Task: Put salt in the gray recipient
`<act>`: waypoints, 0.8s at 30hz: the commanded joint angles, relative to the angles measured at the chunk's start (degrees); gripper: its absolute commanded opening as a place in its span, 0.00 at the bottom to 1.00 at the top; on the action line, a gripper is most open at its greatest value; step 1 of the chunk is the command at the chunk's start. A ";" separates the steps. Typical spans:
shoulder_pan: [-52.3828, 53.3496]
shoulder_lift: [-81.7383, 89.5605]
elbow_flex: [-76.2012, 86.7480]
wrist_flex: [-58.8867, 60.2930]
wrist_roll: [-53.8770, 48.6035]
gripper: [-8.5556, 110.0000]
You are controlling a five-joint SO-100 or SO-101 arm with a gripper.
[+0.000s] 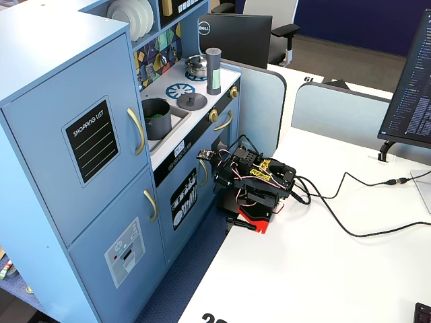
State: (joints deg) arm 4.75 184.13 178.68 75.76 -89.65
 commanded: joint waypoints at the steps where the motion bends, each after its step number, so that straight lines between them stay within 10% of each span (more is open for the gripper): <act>1: 0.70 0.35 -0.18 0.35 0.97 0.13; 24: 7.38 0.35 -0.09 0.26 -0.97 0.29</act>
State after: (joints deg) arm 8.44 184.13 178.77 75.76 -89.21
